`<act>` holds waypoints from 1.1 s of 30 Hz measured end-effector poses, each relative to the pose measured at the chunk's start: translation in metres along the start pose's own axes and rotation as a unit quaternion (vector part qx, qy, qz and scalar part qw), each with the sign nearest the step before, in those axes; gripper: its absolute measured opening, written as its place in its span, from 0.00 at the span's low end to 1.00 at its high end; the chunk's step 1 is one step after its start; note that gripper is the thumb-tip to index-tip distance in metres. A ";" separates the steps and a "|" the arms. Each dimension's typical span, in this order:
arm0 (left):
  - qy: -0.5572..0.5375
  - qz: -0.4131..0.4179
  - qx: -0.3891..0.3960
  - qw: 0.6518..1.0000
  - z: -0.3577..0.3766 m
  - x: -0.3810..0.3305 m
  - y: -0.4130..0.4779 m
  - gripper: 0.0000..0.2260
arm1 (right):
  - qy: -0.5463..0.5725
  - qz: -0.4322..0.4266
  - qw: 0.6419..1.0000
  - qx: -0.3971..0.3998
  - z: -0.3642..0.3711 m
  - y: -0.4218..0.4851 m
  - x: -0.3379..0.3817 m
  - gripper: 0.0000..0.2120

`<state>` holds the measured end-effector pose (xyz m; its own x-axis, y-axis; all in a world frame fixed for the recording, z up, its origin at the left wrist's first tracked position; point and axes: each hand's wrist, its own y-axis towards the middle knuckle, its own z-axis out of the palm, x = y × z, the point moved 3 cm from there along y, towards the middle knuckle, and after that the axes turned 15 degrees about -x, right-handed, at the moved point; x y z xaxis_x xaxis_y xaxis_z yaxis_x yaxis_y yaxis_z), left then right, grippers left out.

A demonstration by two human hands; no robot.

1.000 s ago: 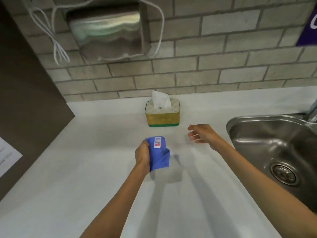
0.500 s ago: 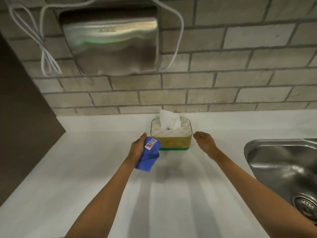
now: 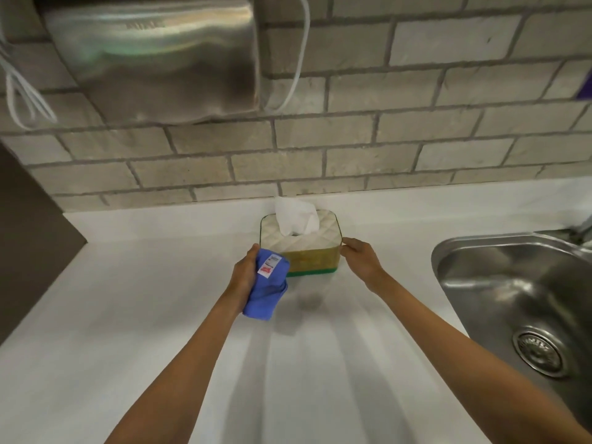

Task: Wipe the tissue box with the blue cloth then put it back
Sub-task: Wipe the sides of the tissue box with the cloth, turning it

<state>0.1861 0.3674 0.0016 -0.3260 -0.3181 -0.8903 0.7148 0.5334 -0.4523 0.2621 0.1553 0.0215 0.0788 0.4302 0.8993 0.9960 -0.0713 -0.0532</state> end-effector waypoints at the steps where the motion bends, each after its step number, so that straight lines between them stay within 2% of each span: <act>1: -0.001 -0.003 -0.004 1.000 -0.003 0.005 -0.007 0.19 | 0.010 0.000 1.000 0.005 -0.004 -0.006 -0.003 0.15; 7: -0.019 -0.008 -0.018 1.000 -0.023 0.037 -0.063 0.18 | 0.030 -0.006 0.999 0.013 -0.038 -0.061 -0.036 0.15; 18: -0.005 0.044 -0.089 0.995 -0.048 0.084 -0.158 0.17 | 0.013 -0.073 0.997 -0.019 -0.083 -0.136 -0.070 0.13; 22: -0.023 0.037 -0.103 0.994 -0.051 0.094 -0.173 0.19 | -0.011 -0.122 0.992 -0.015 -0.091 -0.140 -0.074 0.13; 24: -0.039 0.032 -0.108 0.993 -0.052 0.098 -0.177 0.19 | -0.046 -0.163 0.986 -0.002 -0.096 -0.137 -0.074 0.20; 29: -0.050 0.032 -0.109 0.992 -0.051 0.101 -0.184 0.18 | -0.149 -0.265 0.951 0.064 -0.099 -0.111 -0.057 0.52; 33: -0.040 0.035 -0.102 0.993 -0.051 0.098 -0.188 0.19 | -0.261 -0.338 0.891 0.158 -0.084 -0.094 -0.038 0.63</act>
<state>-0.0117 0.2763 -0.0038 -0.2242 -0.3311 -0.9166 0.5910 0.7016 -0.3980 0.1619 0.0704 0.0288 -0.6161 0.6445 0.4528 0.7790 0.5835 0.2295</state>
